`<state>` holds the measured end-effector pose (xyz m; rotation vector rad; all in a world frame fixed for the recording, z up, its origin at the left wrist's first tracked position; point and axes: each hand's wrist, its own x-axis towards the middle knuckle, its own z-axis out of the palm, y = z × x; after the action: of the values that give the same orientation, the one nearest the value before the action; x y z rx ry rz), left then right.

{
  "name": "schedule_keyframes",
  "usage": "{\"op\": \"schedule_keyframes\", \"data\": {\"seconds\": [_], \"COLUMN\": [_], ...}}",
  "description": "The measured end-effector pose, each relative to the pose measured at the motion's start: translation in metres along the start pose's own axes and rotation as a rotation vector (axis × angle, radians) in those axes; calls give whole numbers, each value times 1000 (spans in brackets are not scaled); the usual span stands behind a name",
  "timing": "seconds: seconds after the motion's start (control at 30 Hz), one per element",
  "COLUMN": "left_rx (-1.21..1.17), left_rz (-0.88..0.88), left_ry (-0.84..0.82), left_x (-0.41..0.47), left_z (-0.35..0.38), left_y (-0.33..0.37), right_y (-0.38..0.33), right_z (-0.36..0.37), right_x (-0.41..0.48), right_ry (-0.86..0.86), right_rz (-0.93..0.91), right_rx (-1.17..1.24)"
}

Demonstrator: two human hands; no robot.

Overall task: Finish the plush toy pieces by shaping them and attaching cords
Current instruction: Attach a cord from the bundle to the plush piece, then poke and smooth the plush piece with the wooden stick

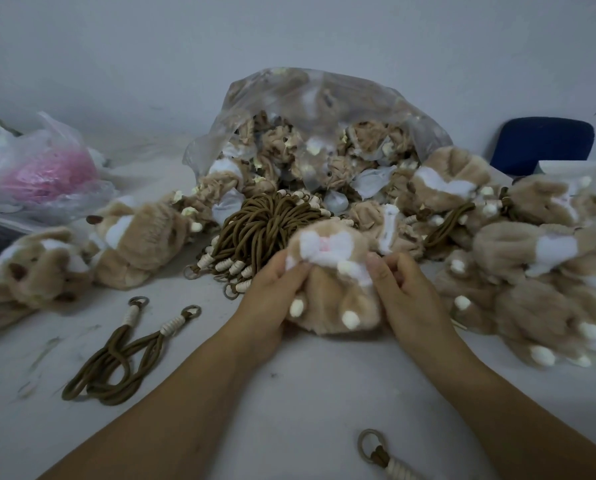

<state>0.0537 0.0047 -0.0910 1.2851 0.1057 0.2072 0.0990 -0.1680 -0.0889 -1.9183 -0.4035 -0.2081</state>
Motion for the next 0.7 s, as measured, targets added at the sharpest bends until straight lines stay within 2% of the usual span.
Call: {"op": "schedule_keyframes", "data": {"seconds": [0.1,0.23,0.33,0.43,0.53,0.6,0.7], "left_rx": [-156,42,283,518,681,779,795], "left_rz": [-11,27,89,195,296,384,462], "left_ry": [41,93,104,-15,-118,-167,-238], "left_x": [2,3,7,15,40,64,100], "left_z": [-1,0,4,20,49,76,126], "left_y": [4,-1,-2,12,41,63,96], "right_y": [8,10,13,17,16,14,11], "right_z": [-2,4,4,4,2,2,2], "right_x": [2,2,1,1,4,5,6], "right_ry": [-77,-190,-229,-239,-150,-108,-165], "right_rz": [9,-111,-104,-117,-48,-24,7], "right_rx": [-176,-413,-376,-255,-108,-158,-232]}}
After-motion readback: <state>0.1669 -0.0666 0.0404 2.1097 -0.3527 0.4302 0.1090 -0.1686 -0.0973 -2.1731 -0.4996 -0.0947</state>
